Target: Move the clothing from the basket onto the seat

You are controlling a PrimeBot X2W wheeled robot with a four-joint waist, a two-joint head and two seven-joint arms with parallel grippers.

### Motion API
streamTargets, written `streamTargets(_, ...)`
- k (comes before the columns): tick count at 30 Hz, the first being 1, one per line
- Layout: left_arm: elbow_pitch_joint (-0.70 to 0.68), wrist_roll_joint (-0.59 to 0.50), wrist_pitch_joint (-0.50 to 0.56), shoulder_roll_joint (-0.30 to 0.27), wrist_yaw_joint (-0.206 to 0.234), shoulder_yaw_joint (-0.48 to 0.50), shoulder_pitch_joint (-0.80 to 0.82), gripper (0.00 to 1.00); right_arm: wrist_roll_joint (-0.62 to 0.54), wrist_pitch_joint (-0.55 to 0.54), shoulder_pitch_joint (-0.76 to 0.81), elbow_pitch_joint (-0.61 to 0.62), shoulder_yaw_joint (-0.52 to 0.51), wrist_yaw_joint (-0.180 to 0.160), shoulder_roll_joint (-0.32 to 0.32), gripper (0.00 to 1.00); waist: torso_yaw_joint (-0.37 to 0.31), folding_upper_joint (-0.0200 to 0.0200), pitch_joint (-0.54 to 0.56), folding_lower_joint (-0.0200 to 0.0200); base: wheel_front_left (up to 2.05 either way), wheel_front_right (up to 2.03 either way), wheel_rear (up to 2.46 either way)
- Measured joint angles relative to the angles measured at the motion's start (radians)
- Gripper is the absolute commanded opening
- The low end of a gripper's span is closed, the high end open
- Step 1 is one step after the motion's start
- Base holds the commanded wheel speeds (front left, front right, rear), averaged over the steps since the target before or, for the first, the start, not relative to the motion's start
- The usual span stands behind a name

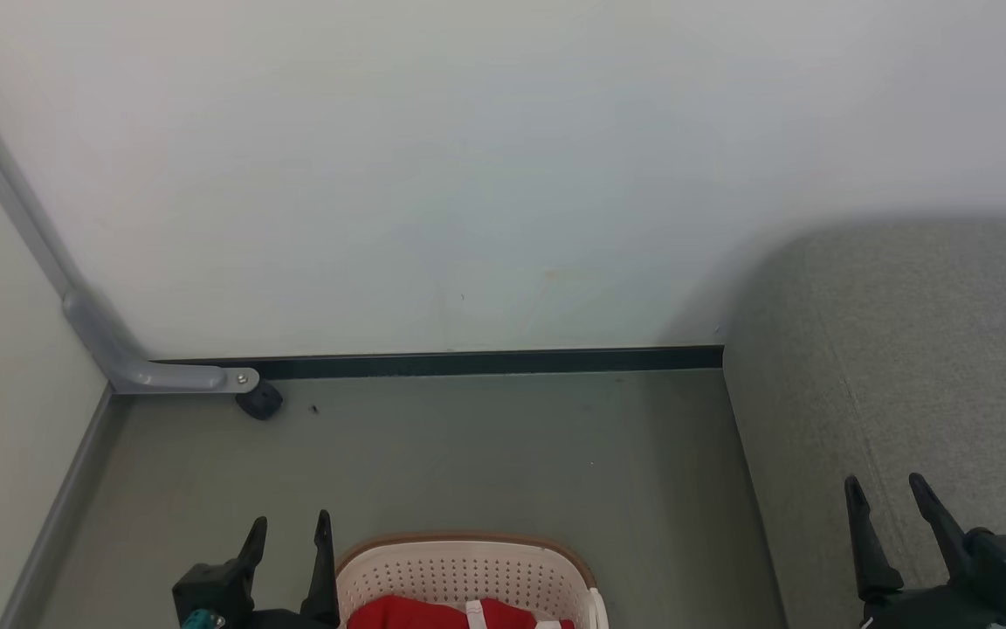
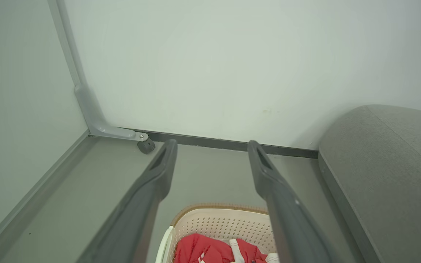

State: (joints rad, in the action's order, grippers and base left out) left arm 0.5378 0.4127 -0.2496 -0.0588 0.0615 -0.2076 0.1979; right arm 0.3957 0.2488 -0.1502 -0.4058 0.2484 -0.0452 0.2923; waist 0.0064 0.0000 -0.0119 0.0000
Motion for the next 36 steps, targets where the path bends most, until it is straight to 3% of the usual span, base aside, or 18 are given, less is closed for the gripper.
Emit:
streamTargets(19,0.159,-0.01,0.0,0.02,-0.001,-0.109,0.145,1.0,-0.027,0.0,-0.113,0.146,-0.017,0.003,0.043,1.0,-0.035,0.0001,-0.182,0.0001,0.0,0.0,0.0)
streamTargets(36,0.243,0.098,0.039,0.021,0.021,-0.336,0.337,1.0,-0.035,0.003,-0.253,0.289,-0.027,0.01,0.044,1.0,-0.11,0.0002,-0.414,0.0003,0.0,0.0,0.0)
